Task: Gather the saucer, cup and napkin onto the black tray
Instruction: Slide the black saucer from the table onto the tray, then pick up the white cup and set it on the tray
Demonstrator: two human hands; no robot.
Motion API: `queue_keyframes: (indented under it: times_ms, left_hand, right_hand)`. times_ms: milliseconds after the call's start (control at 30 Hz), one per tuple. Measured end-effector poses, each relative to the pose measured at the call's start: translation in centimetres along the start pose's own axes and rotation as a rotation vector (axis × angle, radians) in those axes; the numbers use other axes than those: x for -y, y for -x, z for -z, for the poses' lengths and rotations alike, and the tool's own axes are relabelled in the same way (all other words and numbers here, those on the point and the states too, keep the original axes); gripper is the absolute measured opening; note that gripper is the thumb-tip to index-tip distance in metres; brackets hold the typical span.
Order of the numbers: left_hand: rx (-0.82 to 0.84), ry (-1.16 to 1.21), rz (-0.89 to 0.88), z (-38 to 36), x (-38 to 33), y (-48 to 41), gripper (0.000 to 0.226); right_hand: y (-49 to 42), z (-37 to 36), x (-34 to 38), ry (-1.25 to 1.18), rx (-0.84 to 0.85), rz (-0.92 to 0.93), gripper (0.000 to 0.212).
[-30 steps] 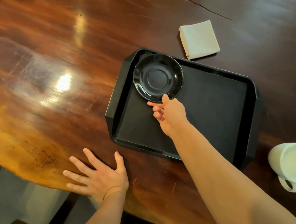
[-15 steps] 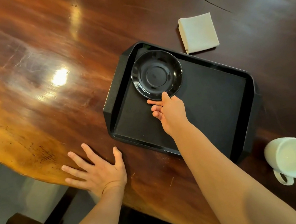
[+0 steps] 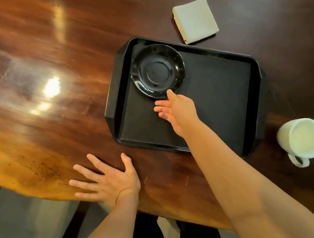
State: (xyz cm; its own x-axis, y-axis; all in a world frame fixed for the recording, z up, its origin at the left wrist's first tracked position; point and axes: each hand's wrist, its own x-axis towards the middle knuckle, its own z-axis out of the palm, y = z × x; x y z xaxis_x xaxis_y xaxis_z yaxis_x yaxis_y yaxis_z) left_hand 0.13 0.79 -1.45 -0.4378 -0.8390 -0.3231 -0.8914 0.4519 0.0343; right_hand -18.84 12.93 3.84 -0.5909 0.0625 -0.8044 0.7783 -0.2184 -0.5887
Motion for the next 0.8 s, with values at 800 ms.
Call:
queue_keyframes:
  times_ms: [800]
  left_hand:
    - [0.282, -0.057, -0.245, -0.7, -3.5, 10.1, 0.106]
  right_hand:
    - [10.7, 16.3, -2.0, 0.194, -0.365, 0.211, 0.014]
